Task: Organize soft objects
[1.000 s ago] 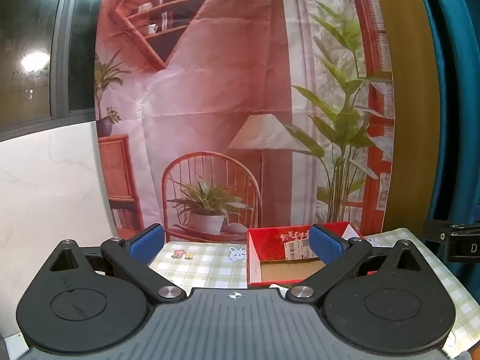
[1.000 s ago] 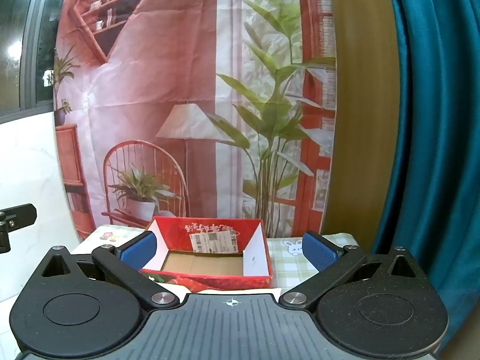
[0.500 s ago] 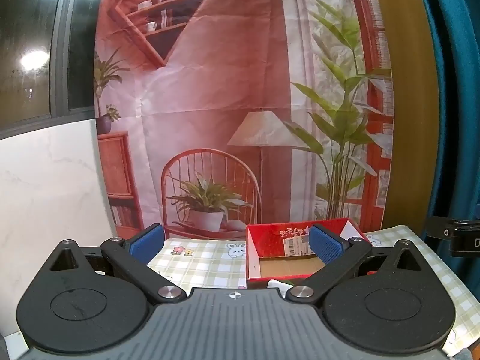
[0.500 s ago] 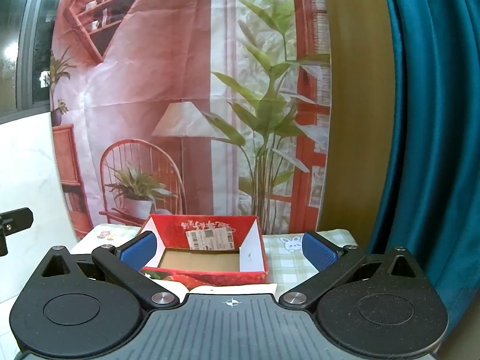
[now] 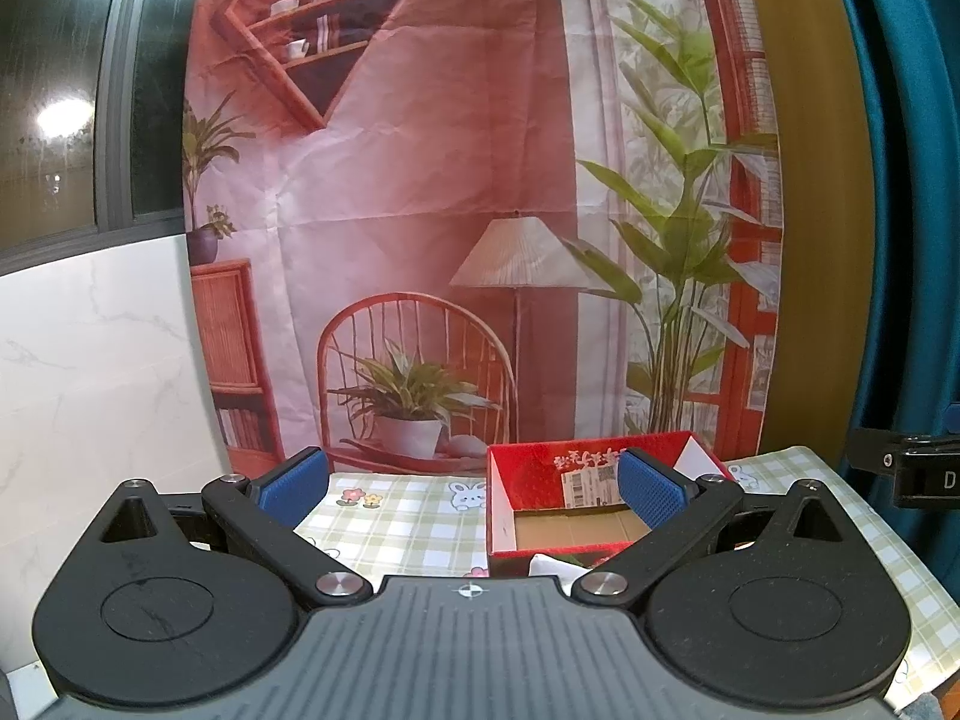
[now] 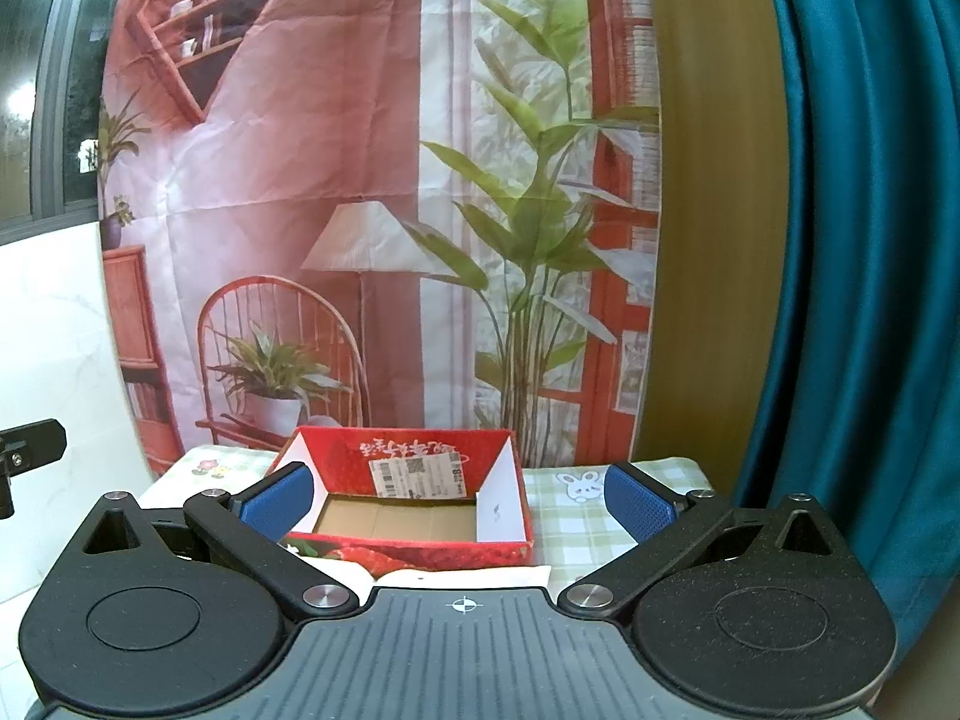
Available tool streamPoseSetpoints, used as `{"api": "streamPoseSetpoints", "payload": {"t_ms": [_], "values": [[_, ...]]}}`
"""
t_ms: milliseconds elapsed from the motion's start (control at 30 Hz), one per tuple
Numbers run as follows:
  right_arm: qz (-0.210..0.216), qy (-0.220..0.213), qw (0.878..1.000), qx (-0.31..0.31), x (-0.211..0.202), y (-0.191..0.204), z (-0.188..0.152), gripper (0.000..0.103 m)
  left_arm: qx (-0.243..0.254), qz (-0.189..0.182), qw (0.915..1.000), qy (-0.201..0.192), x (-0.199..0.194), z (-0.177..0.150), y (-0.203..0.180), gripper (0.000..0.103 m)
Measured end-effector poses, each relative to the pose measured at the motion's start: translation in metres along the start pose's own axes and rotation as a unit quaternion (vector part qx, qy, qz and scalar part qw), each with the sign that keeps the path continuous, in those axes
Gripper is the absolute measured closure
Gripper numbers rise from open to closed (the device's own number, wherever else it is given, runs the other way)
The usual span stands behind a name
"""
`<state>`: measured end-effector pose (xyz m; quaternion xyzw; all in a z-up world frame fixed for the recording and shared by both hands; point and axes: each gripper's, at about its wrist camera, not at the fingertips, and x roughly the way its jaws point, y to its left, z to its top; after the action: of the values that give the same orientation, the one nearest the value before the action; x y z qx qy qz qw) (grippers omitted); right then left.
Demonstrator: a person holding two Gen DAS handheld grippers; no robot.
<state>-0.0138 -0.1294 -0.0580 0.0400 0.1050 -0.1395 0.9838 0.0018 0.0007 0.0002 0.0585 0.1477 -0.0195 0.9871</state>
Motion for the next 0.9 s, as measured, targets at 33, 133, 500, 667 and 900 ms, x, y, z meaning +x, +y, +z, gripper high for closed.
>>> {"api": "streamPoseSetpoints", "payload": {"t_ms": [33,133,500,667,900], "values": [[0.000,0.000,1.000,0.000,0.0004,0.0000,-0.0004,0.000,0.000,0.000,1.0000,0.000,0.0000,-0.0002,0.0000,0.000],[0.000,0.000,1.000,-0.001,0.0007,-0.0003,-0.0006,0.000,-0.001,-0.001,1.0000,0.001,0.0006,0.0003,0.0008,0.000],[0.000,0.000,1.000,0.000,0.0002,-0.0007,-0.0007,0.000,-0.002,-0.001,1.0000,0.003,0.0008,-0.0003,0.0011,0.000],[0.000,0.001,1.000,0.000,0.0000,-0.0003,-0.0006,0.000,-0.002,-0.002,1.0000,0.004,0.0011,-0.0004,0.0005,0.000],[0.000,0.001,1.000,0.000,0.0005,-0.0010,-0.0017,0.000,-0.002,-0.002,1.0000,0.005,0.0012,-0.0010,0.0001,0.000]]}}
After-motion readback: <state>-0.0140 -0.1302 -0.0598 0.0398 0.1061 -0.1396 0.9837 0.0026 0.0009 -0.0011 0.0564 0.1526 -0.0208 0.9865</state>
